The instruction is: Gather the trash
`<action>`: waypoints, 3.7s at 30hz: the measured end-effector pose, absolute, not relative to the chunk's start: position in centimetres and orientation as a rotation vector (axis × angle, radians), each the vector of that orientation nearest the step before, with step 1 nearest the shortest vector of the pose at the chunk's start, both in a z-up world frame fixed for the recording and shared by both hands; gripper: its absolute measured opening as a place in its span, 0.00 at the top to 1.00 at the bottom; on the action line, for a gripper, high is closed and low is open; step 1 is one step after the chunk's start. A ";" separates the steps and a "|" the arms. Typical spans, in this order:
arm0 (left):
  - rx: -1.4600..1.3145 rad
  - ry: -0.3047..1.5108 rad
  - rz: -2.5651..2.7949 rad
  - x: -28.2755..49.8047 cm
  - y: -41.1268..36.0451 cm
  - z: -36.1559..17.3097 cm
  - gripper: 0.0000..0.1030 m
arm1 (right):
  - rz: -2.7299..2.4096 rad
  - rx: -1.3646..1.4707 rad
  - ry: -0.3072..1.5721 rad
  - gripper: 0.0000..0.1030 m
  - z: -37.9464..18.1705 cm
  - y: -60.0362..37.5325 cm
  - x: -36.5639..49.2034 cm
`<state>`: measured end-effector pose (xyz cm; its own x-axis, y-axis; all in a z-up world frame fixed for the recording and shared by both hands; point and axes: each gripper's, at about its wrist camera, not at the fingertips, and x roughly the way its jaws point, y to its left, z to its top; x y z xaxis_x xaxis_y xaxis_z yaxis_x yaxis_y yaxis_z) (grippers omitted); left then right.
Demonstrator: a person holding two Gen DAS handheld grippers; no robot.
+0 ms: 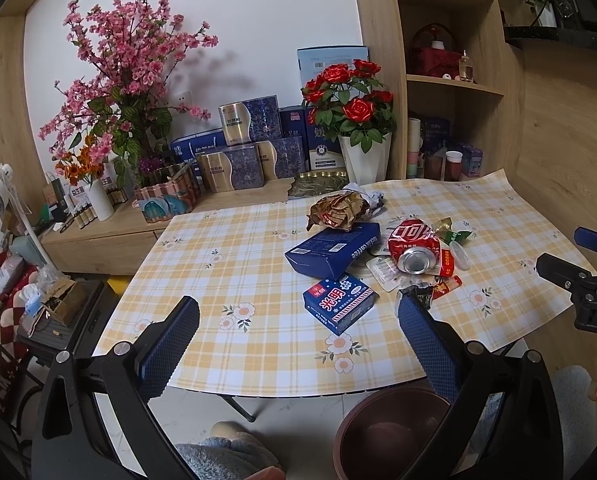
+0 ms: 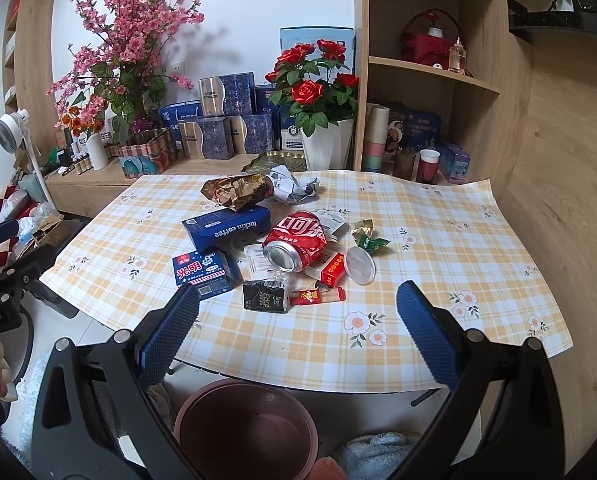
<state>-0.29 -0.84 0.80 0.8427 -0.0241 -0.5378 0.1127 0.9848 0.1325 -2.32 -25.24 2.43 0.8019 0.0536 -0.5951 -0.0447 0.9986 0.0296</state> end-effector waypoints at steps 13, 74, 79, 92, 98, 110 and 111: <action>0.018 0.563 -0.150 1.2 1.6 -0.9 0.05 | 0.084 0.139 0.629 0.05 1.0 -26.6 -1.5; -0.345 0.765 -0.135 26.8 12.2 -7.9 0.37 | 0.294 -0.502 1.055 0.06 -11.7 -17.0 46.2; -0.362 0.746 -0.127 25.3 13.6 -7.9 0.37 | 0.192 -0.372 1.242 0.13 -14.9 -17.4 49.4; -0.353 0.710 -0.188 21.0 12.4 -6.4 0.37 | 0.294 -0.216 0.963 0.66 -2.4 -21.3 39.8; -0.316 0.703 -0.268 17.1 9.2 -5.6 0.37 | 0.326 -0.094 0.806 0.66 2.3 -25.2 28.8; -0.133 0.710 -0.406 6.3 3.8 -6.1 0.37 | 0.372 -0.003 0.707 0.66 -0.4 -28.2 5.7; -0.128 0.708 -0.415 5.4 3.6 -6.4 0.37 | 0.387 -0.003 0.702 0.66 -0.9 -28.0 4.2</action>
<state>5.45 3.65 -6.42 0.6819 -0.4121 -0.6043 0.3265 0.9108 -0.2527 4.22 -28.00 -0.88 0.6955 0.3455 -0.6300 -0.3473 0.9292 0.1262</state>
